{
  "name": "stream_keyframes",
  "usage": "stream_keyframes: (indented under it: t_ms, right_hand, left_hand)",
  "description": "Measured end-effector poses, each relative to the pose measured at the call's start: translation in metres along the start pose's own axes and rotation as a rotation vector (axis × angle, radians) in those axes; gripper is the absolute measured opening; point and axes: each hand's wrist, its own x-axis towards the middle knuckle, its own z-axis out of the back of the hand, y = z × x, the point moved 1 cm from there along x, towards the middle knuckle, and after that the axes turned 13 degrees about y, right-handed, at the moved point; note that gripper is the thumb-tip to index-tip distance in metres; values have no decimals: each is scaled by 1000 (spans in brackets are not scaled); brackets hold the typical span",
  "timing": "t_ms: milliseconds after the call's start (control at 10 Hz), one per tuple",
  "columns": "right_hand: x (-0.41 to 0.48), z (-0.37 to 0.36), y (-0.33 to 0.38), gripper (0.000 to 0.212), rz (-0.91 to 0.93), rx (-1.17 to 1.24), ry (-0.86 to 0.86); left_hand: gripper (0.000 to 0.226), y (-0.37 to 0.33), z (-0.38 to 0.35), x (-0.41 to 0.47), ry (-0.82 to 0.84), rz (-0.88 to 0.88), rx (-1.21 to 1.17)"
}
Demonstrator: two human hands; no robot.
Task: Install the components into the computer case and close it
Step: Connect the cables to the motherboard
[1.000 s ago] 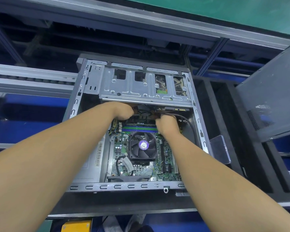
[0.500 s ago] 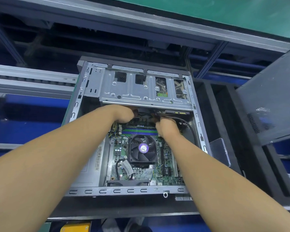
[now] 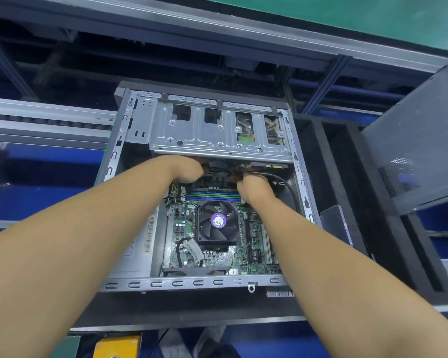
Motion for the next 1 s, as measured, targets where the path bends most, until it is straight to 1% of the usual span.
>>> stream_keyframes:
  t_ms: [100,200,300,400,500,600,700,800,900,1000]
  right_hand:
    - [4,-6,-7,36,77,98,-41]
    - [5,-7,-4,46,51,18,-34]
    - [2,-4,1,36,83,-240,-49]
    - [-3,-4,3,37,123,-502,-79]
    - [-5,-5,2,35,65,-534,-57]
    - [-3,-6,4,34,89,-244,-59]
    - [1,-3,4,36,17,-213,-70]
    - [-4,-4,5,39,15,-261,-98]
    - [-4,-4,3,44,47,-195,-154]
    - [2,-8,0,38,16,-26,-119]
  left_hand:
    - [37,4,3,0,-15,24,65]
    - [38,0,2,-11,-11,9,0]
    - [37,2,0,-2,-30,-6,-89]
    - [27,3,-1,0,-18,-37,-63]
    - [27,2,-1,2,-6,-35,-105]
    - [37,3,-1,-3,-14,-16,-170]
    - [38,2,0,-4,-13,-19,-105]
    - [34,2,-1,-5,6,-22,-107]
    - [40,0,0,-6,9,-22,-109]
    - [41,-2,0,-5,32,-49,-76]
